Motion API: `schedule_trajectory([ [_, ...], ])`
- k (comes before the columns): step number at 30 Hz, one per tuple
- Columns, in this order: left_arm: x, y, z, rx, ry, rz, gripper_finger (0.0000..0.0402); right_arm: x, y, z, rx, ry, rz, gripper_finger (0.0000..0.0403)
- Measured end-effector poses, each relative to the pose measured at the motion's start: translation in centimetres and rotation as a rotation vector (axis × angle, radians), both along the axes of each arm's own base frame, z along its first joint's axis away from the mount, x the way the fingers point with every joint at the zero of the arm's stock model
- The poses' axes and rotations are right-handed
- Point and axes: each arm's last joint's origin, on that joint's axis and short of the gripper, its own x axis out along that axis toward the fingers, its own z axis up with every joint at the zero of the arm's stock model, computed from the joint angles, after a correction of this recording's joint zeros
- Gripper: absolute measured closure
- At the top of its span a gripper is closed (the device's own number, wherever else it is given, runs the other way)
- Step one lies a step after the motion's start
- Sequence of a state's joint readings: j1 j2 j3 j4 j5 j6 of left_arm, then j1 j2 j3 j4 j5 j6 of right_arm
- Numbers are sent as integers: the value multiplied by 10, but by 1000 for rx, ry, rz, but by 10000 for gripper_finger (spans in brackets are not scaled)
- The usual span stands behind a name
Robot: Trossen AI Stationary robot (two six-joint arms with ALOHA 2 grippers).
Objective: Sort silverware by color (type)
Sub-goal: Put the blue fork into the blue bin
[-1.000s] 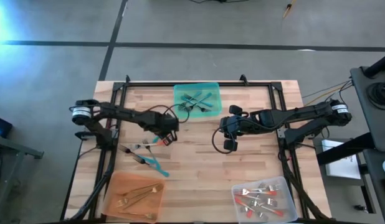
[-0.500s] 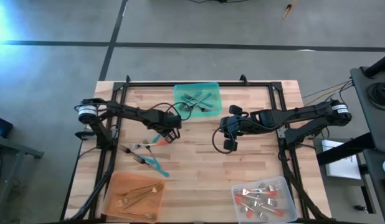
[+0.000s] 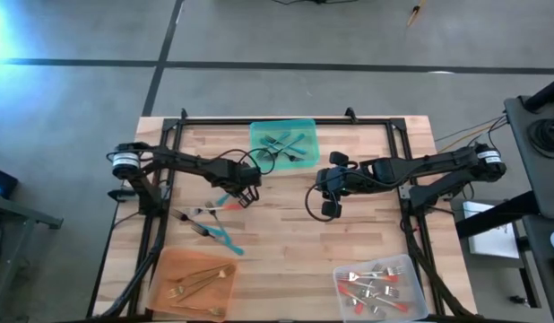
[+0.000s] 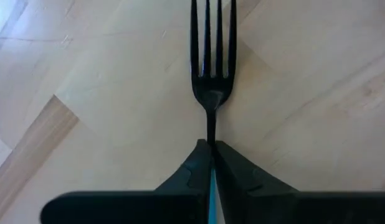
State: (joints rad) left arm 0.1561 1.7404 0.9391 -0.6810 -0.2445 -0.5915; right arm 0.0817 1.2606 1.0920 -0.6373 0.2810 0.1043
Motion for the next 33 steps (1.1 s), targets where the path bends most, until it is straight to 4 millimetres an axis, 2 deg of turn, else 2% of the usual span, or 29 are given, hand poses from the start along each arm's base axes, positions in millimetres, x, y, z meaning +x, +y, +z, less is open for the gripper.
schedule_trajectory([
  [3,-6,-4,13,4,-10,-11,401,0,0,0,0,0,0,307],
  [9,-3,-8,47,59,-158,-32,401,0,0,0,0,0,-1,307],
  [16,25,-1,100,248,-391,-217,401,0,0,0,0,-1,0,307],
  [21,54,25,131,481,-595,-322,401,0,0,0,0,-1,0,307],
  [25,70,55,131,596,-674,-294,401,0,0,0,0,-5,0,307],
  [30,82,94,97,590,-585,-224,402,1,0,1,0,-8,0,307],
  [33,89,107,82,530,-503,-209,402,1,0,1,1,-15,0,307],
])
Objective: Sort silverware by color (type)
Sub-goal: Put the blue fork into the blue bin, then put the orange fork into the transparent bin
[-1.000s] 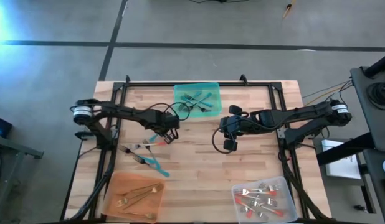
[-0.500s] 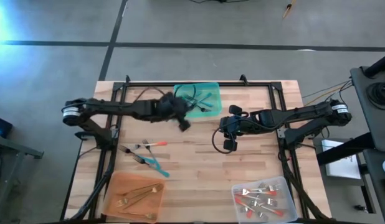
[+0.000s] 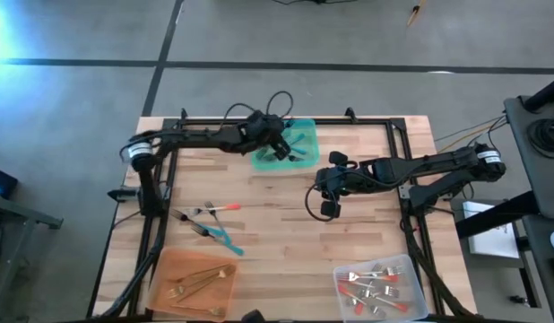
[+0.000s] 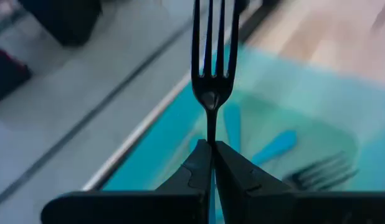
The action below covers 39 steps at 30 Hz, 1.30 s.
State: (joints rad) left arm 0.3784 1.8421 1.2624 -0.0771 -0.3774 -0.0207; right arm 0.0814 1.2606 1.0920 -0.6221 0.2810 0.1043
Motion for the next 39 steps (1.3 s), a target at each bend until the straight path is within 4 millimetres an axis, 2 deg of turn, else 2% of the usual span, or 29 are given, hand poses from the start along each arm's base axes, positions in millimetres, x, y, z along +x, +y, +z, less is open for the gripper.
schedule_trajectory([
  [9,26,9,-25,-134,308,5,401,1,0,1,1,-9,0,307],
  [14,25,8,-37,-176,419,5,386,1,0,1,1,-11,0,307],
  [21,23,6,-23,-168,367,16,363,1,0,1,1,-11,0,307],
  [26,21,-5,-10,-165,361,-4,350,1,0,1,1,-13,0,307],
  [28,17,-18,-3,-194,395,-35,348,1,0,1,1,-14,0,307],
  [31,6,-50,11,-292,462,-126,348,1,0,1,1,-15,1,307],
  [39,-24,-170,33,-325,475,-276,349,2,0,2,2,-23,0,307],
])
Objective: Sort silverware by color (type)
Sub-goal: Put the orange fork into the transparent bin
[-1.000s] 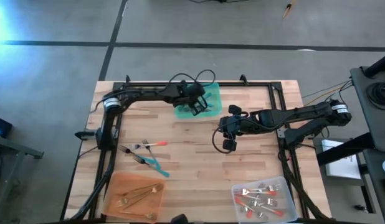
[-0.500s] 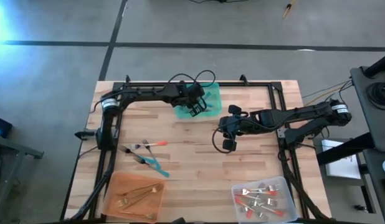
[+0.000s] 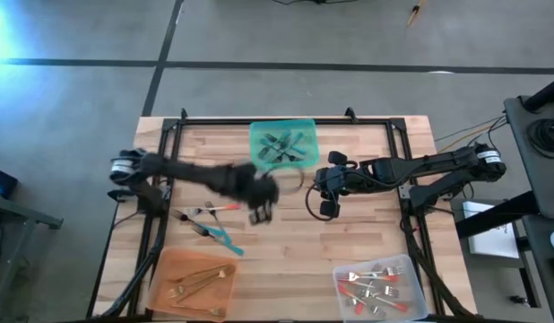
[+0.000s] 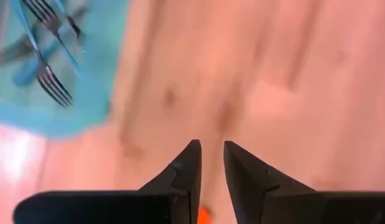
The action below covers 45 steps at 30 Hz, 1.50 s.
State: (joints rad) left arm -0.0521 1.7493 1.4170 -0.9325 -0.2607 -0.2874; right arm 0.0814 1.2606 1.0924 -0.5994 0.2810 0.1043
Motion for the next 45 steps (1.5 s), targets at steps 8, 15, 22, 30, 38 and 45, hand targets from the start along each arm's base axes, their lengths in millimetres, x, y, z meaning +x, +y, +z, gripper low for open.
schedule_trajectory([
  [8,-54,-70,0,6,-107,157,349,0,0,0,0,-7,0,307],
  [15,-83,-85,-9,-57,-108,175,313,0,0,0,0,-7,0,307],
  [22,-104,-84,-39,-120,97,110,231,0,0,0,1,-7,0,307],
  [30,-118,-76,-70,37,124,29,189,0,0,0,0,-7,0,307],
  [38,-131,-74,-84,120,151,60,191,1,0,0,0,-7,0,307],
  [45,-142,-70,-95,117,208,13,191,0,0,0,0,-7,0,307],
])
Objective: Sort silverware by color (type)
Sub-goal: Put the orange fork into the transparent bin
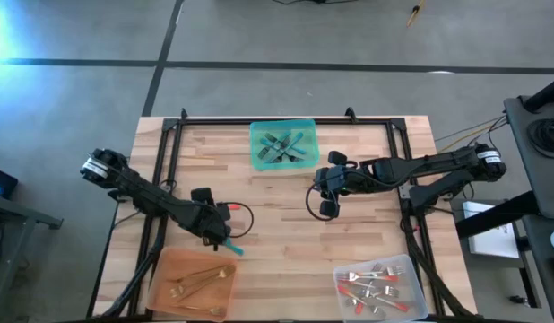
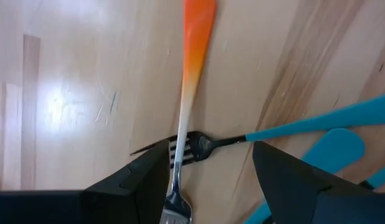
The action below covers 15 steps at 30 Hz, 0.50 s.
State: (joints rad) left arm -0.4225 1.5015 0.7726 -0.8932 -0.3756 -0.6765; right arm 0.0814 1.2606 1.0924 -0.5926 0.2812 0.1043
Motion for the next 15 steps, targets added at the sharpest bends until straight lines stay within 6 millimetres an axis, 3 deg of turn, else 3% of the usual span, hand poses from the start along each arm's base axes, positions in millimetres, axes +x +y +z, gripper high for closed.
schedule_trajectory([
  [15,0,29,-7,-61,-37,-65,191,0,0,0,0,0,0,307],
])
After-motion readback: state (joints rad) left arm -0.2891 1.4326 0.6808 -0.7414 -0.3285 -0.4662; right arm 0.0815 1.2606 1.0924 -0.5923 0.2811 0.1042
